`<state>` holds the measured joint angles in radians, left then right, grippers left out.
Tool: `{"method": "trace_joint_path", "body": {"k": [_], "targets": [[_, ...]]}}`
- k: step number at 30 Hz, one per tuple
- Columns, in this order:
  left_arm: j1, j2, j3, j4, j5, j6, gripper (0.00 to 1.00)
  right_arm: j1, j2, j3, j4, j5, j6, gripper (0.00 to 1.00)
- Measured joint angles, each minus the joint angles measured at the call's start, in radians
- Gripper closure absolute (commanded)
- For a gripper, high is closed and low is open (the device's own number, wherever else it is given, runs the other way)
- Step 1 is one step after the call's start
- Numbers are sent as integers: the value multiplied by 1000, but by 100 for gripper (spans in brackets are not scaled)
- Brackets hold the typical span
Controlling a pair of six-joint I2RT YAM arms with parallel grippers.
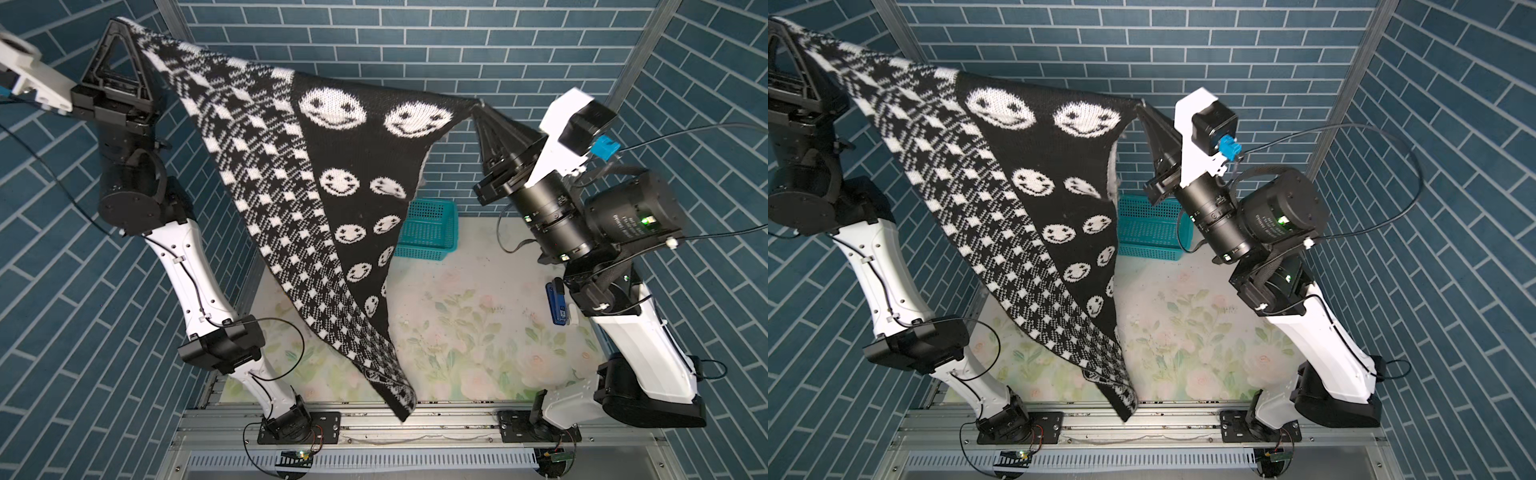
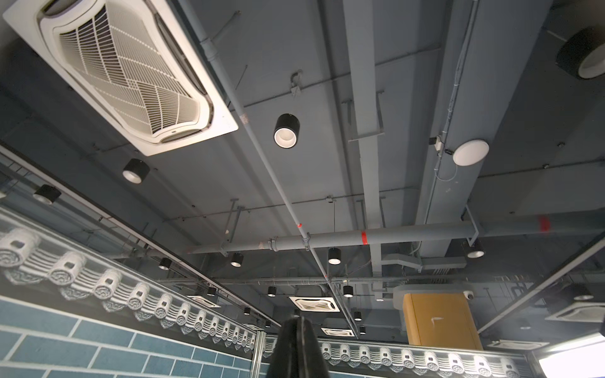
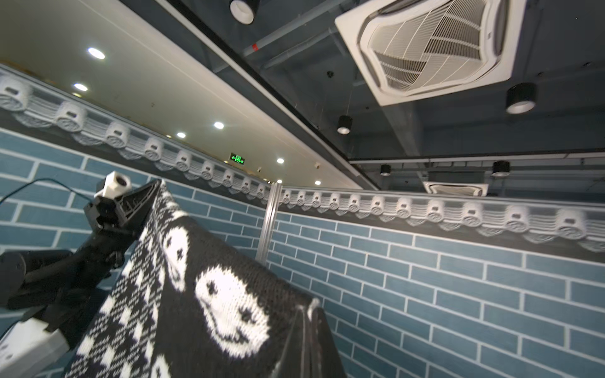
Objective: Roll up the scarf and place it into the basket
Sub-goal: Fold the scarf at the center of the board.
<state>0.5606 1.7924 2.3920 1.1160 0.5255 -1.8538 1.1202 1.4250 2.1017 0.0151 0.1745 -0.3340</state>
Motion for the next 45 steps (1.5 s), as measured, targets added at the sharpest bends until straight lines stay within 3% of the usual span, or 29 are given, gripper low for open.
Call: {"method": "trace_joint_path", "body": {"k": [4,8,11,13,17,20,22,26,29,32,37,41,45], "targets": [[170,-154,-305,205,-37,-117,100,117,-23,-223,76,-21,35,100],[354,-152,-398,350,-95,-183,100,247,106,-187,72,-53,47,100],[489,-58,-291,388,-132,-207,100,354,249,-35,42,-70,27,100],[562,32,-132,365,-145,-217,100,413,298,26,28,-77,3,100],[575,165,188,237,-143,-226,100,454,216,-96,135,-46,-64,100],[428,139,204,176,-112,-223,100,434,25,-364,328,57,-129,100],[236,91,127,134,-53,-161,100,421,-109,-524,492,174,-199,100],[-201,78,3,-47,104,105,100,375,-221,-634,861,486,-452,100],[-455,161,-30,-209,200,309,100,281,-227,-679,1172,724,-720,100],[-625,262,-92,-334,259,465,100,200,-266,-825,1365,923,-902,100],[-841,412,-220,-520,274,701,100,23,-417,-1238,1482,1213,-999,100],[-982,596,-172,-545,274,751,100,-91,-542,-1414,1474,1335,-969,100],[-1060,826,93,-585,271,743,100,-159,-688,-1405,1234,1371,-759,100]]}}
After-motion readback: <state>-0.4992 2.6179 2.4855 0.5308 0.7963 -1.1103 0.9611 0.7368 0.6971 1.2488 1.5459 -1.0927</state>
